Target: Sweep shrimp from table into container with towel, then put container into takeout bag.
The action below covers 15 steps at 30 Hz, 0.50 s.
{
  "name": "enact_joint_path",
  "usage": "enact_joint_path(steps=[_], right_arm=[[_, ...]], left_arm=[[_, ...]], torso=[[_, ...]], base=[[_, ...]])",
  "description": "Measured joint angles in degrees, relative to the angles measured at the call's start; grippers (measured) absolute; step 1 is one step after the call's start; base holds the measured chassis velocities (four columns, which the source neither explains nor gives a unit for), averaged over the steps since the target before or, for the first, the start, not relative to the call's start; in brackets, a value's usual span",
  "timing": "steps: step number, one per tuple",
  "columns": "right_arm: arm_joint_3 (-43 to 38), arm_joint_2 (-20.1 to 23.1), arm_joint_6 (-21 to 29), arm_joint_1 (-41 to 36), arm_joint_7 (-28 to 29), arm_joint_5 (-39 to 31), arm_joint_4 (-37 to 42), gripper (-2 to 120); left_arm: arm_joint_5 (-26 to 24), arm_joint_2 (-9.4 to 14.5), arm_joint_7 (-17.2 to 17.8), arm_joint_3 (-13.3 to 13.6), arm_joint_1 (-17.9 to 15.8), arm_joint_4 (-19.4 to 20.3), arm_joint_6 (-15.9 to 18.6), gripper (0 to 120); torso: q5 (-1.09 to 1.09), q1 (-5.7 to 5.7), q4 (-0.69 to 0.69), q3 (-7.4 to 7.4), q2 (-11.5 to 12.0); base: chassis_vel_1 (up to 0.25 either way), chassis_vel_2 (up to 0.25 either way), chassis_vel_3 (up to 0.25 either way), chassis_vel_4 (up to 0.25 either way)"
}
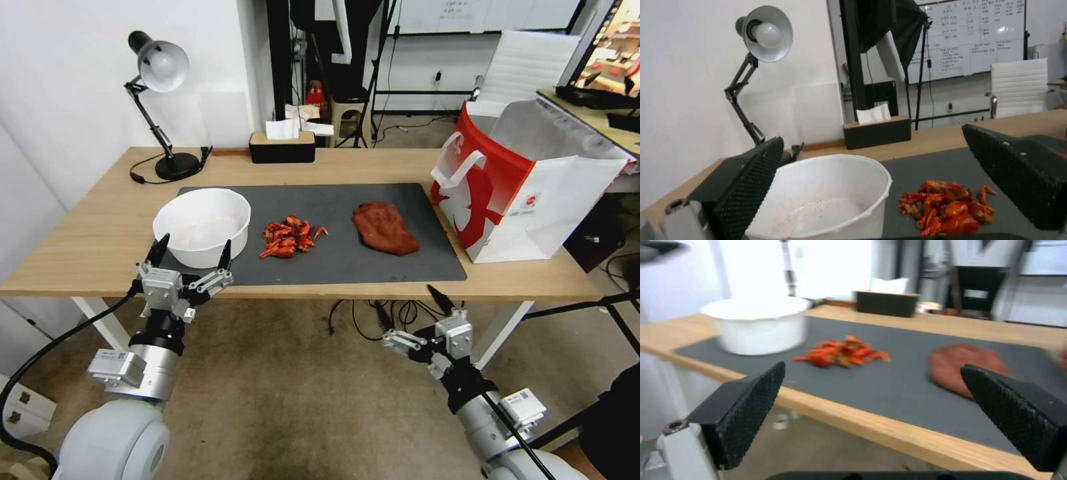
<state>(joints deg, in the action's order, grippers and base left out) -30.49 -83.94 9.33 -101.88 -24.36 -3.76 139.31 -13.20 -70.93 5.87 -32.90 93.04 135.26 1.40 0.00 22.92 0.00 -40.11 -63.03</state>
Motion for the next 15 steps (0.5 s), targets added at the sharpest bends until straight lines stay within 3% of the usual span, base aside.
enact_joint_path(steps=[5,15], right_arm=[[0.07,1.31,2.75,1.28,-6.45,-1.41,2.14,100],[0.41,1.69,2.81,2.87,-4.32,-3.26,2.27,100]], left_arm=[[0.33,-0.34,-0.33,0.18,-0.01,-0.43,0.04,100],[3.24,-1.34,-1.89,0.92,1.58,-1.24,1.38,100]], torso=[[0.01,0.0,-0.01,0.0,0.0],[-0.01,0.0,-0.01,0.0,0.0]], base=[[0.0,0.0,0.0,0.0],[0.0,0.0,0.0,0.0]])
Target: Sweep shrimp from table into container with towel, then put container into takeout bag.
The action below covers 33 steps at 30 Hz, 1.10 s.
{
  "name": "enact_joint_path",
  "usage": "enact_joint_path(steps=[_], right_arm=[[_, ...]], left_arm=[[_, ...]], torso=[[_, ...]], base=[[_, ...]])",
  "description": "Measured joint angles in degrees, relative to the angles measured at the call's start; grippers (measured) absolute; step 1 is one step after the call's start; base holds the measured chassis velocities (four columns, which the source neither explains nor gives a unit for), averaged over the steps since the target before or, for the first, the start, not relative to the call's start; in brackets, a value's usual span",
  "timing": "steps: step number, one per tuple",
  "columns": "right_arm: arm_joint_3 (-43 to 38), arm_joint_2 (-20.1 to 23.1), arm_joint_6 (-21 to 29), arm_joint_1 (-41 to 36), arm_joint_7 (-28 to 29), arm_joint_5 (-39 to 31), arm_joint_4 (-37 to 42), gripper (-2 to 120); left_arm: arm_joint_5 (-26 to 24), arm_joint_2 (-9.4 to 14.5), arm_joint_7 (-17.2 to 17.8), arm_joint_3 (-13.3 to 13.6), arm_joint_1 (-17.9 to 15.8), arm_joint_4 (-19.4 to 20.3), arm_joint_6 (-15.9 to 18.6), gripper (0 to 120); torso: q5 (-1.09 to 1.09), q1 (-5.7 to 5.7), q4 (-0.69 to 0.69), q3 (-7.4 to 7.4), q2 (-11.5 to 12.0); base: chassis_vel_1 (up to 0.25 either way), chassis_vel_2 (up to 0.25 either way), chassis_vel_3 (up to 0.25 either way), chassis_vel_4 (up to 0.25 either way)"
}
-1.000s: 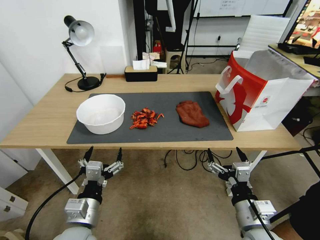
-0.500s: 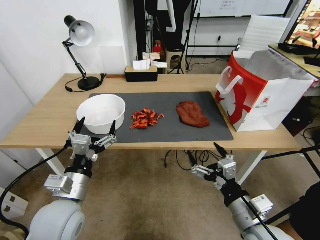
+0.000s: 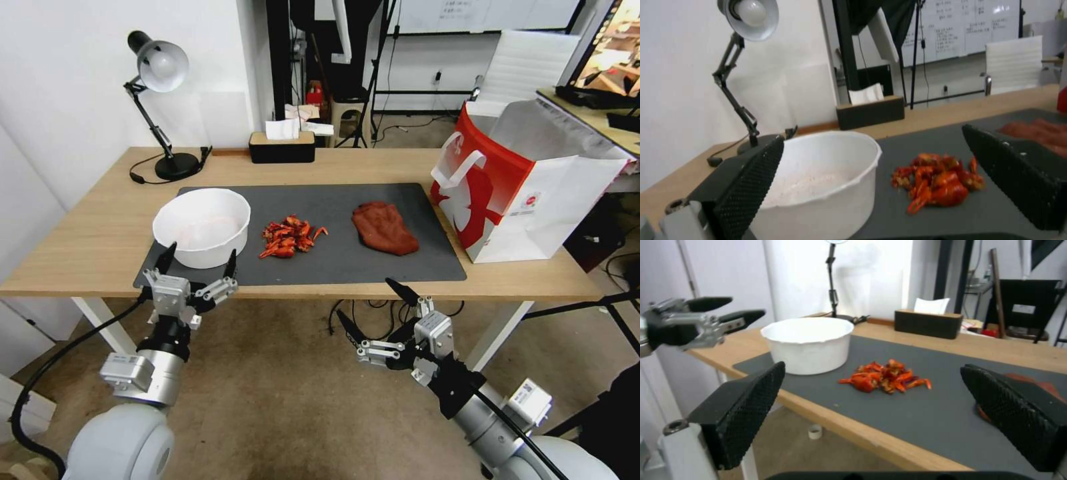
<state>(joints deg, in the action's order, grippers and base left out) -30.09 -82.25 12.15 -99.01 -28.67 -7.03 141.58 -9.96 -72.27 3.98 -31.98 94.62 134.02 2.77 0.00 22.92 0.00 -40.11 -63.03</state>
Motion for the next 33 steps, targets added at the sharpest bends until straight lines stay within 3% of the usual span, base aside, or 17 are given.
enact_joint_path(steps=[7,21,33], right_arm=[[-0.56,0.46,-1.03,1.08,4.62,-0.57,-1.29,100],[-0.66,0.62,-1.48,1.77,7.42,-0.13,-2.63,100],[-0.31,1.7,-1.21,2.58,9.49,-0.56,-4.27,100]], left_arm=[[0.23,0.08,-0.83,-0.68,1.44,0.01,1.17,100],[1.07,-0.47,-1.01,-0.71,2.87,0.11,1.56,100],[-1.99,2.42,-1.27,-3.57,2.44,0.59,3.31,100]], torso=[[0.0,0.0,0.0,0.0,0.0],[0.01,0.0,0.0,0.0,0.0],[0.01,0.0,0.0,0.0,0.0]], base=[[0.0,0.0,0.0,0.0],[0.0,0.0,0.0,0.0],[0.0,0.0,0.0,0.0]])
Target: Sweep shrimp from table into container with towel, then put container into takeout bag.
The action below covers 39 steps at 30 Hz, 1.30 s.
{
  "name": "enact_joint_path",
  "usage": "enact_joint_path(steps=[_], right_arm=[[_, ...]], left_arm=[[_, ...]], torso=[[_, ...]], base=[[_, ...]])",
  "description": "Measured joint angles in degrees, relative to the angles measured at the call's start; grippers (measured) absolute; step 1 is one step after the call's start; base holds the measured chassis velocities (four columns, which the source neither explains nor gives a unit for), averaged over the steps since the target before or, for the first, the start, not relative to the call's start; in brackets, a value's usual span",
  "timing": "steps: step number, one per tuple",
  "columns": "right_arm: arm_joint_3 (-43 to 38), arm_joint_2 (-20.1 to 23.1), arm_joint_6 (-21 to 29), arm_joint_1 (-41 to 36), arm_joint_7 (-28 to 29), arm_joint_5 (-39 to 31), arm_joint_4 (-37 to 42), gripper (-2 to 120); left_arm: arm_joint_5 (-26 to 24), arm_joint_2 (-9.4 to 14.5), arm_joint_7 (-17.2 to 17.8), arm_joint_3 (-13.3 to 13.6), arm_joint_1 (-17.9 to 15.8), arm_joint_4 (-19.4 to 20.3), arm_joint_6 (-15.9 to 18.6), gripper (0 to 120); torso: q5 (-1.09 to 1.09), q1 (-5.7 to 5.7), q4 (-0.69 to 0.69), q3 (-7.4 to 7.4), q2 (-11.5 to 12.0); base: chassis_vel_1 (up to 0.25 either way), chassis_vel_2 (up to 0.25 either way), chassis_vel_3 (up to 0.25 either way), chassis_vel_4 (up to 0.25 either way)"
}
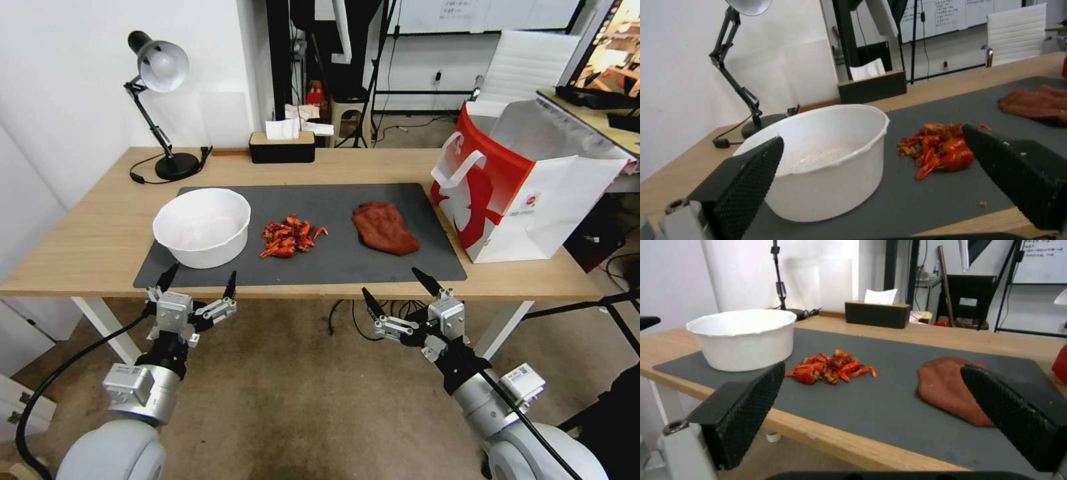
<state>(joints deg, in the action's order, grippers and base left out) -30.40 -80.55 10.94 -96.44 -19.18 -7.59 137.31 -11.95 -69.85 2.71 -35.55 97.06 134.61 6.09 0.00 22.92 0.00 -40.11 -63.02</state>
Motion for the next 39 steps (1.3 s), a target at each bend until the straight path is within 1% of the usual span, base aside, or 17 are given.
enact_joint_path(steps=[4,7,8,11,12,15,16,17,19,20,21,23,24,27,34,36,39], right_arm=[[-0.14,1.3,0.03,0.06,0.0,-0.41,-0.52,100],[-0.23,2.23,0.05,0.31,-0.03,-0.51,-1.11,100],[-0.23,2.23,0.05,0.31,-0.03,-0.51,-1.11,100],[-0.25,2.42,0.05,0.41,-0.05,-0.44,-1.71,100],[-0.25,2.42,0.05,0.41,-0.05,-0.44,-1.71,100],[-0.38,2.4,0.02,0.32,-0.07,-0.31,-2.1,100],[-0.38,2.4,0.02,0.32,-0.07,-0.31,-2.1,100],[-0.45,2.38,-0.08,0.25,-0.07,-0.24,-2.3,100],[-0.66,2.4,-0.39,0.22,-0.07,-0.06,-2.78,100],[-0.66,2.4,-0.39,0.22,-0.07,-0.06,-2.78,100],[-0.82,2.41,-0.64,0.21,-0.07,-0.03,-3.06,100],[-0.97,2.46,-1.26,0.2,-0.03,0.0,-3.66,100],[-0.97,2.46,-1.26,0.2,-0.03,0.0,-3.66,100],[-1.12,2.52,-1.75,0.13,0.09,0.03,-4.39,100],[-0.78,2.25,-1.9,0.3,0.18,0.58,-5.13,100],[-0.49,1.97,-2.12,0.23,0.21,1.0,-5.53,100],[-0.39,1.92,-2.3,0.05,0.22,1.2,-5.59,100]], left_arm=[[-1.69,2.04,-0.46,-1.16,-1.93,-1.09,1.17,100],[-3.98,5.99,-1.56,-2.0,-4.31,-3.28,2.71,100],[-3.98,5.99,-1.56,-2.0,-4.31,-3.28,2.71,100],[-7.03,10.76,-2.6,-2.59,-7.46,-6.19,4.8,100],[-7.03,10.76,-2.6,-2.59,-7.46,-6.19,4.8,100],[-9.32,18.22,-7.35,-5.16,-11.7,-10.62,5.57,100],[-9.32,18.22,-7.35,-5.16,-11.7,-10.62,5.57,100],[-10.63,21.32,-10.76,-6.15,-13.3,-12.57,5.6,100],[-14.73,29.26,-22.39,-8.35,-17.93,-17.67,3.28,100],[-14.73,29.26,-22.39,-8.35,-17.93,-17.67,3.28,100],[-17.15,33.23,-28.81,-9.42,-19.87,-19.89,2.15,100],[-18.44,37.9,-38.14,-10.58,-21.77,-22.28,1.09,100],[-18.44,37.9,-38.14,-10.58,-21.77,-22.28,1.09,100],[-17.36,42.62,-53.61,-9.78,-25.34,-26.18,-0.62,100],[-12.97,45.52,-55.35,-4.17,-29.63,-27.58,-1.38,100],[-10.74,45.85,-54.54,-0.4,-32.48,-28.6,-1.4,100],[-9.71,46.24,-53.85,2.54,-35.12,-29.96,-1.48,100]], torso=[[0.0,0.0,0.0,0.0,0.0],[0.01,0.0,0.0,0.0,0.0],[0.01,0.0,0.0,0.0,0.0],[0.04,0.0,0.0,0.0,0.0],[0.04,0.0,0.0,0.0,0.0],[-0.02,0.0,-0.03,0.0,0.0],[-0.02,0.0,-0.03,0.0,0.0],[0.02,0.0,-0.01,-0.01,0.0],[0.0,0.0,-0.01,-0.01,0.0],[0.0,0.0,-0.01,-0.01,0.0],[0.03,0.0,-0.02,-0.01,0.0],[-0.02,0.0,-0.01,0.0,0.0],[-0.02,0.0,-0.01,0.0,0.0],[-0.02,0.0,0.0,0.0,0.0],[-0.01,0.0,0.0,0.0,0.0],[0.01,0.0,-0.01,0.0,0.0],[0.01,0.0,0.0,0.0,0.0]], base=[[0.0,0.0,0.0,0.0],[0.0,0.0,0.0,0.0],[0.0,0.0,0.0,0.0],[0.0,0.0,0.0,0.0],[0.0,0.0,0.0,0.0],[0.0,0.0,0.0,0.0],[0.0,0.0,0.0,0.0],[0.0,0.0,0.0,0.0],[0.0,0.0,0.0,0.0],[0.0,0.0,0.0,0.0],[0.0,0.0,0.0,0.0],[0.0,0.0,0.0,0.0],[0.0,0.0,0.0,0.0],[0.0,0.0,0.0,0.0],[0.0,0.0,0.0,0.0],[0.0,0.0,0.0,0.0],[0.0,0.0,0.0,0.0]])
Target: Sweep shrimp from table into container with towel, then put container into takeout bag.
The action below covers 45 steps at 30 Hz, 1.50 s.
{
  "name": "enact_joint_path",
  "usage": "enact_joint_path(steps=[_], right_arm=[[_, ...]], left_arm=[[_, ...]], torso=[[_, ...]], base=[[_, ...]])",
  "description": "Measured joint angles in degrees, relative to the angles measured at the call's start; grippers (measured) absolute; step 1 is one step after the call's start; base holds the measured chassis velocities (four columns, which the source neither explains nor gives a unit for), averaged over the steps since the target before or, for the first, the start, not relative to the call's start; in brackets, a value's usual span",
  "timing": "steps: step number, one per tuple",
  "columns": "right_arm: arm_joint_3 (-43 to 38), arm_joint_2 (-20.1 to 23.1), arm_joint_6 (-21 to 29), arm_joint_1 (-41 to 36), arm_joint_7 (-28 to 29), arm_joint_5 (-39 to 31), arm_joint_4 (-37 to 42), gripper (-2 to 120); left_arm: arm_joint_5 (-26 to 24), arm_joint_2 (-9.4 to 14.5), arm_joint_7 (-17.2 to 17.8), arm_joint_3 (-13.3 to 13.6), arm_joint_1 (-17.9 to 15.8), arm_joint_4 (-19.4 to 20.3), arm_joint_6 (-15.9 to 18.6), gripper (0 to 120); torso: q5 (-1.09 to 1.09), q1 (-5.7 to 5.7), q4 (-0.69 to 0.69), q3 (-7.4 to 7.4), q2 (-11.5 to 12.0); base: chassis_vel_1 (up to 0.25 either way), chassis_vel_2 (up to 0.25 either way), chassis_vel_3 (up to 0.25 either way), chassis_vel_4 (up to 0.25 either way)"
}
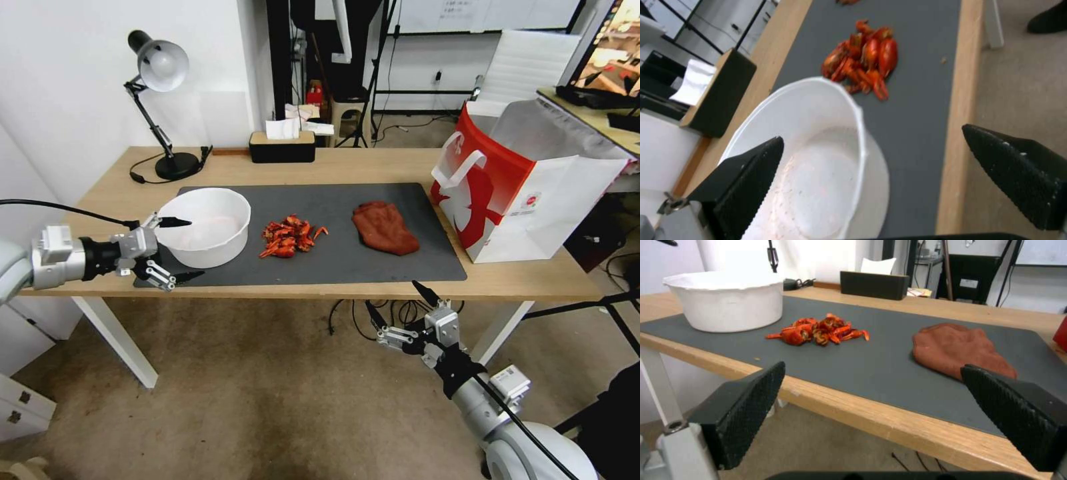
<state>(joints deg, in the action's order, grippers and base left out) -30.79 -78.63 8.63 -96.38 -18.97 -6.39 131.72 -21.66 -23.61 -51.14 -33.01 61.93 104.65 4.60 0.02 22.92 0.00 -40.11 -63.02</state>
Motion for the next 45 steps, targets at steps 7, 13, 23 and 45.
enact_joint_path(steps=[7,13,23,45], right_arm=[[-0.04,-0.27,-0.72,-0.64,0.03,0.36,0.01,100],[0.02,-0.97,-1.57,-1.29,0.04,0.85,-0.02,100],[0.19,-1.48,-1.86,-1.71,0.04,1.46,0.07,100],[-0.35,-2.67,-3.96,-2.33,0.54,2.09,-1.88,100]], left_arm=[[3.65,0.94,-0.56,5.41,-6.36,-3.15,-1.23,100],[6.42,2.23,-4.14,13.3,-13.38,-5.4,-1.55,100],[10.82,1.49,-7.31,29.08,-28.84,-10.67,-1.67,100],[20.06,-4.78,-15.73,47.52,-48.15,-18.67,-4.06,87]], torso=[[-0.01,0.0,0.0,0.0,0.0],[-0.01,0.0,0.01,0.0,0.0],[-0.01,0.01,-0.02,0.0,0.0],[-0.02,-0.01,-0.01,0.0,-0.01]], base=[[0.0,0.0,0.0,0.0],[0.0,0.0,0.0,0.0],[0.0,0.0,0.0,0.0],[0.0,0.0,0.0,0.0]])
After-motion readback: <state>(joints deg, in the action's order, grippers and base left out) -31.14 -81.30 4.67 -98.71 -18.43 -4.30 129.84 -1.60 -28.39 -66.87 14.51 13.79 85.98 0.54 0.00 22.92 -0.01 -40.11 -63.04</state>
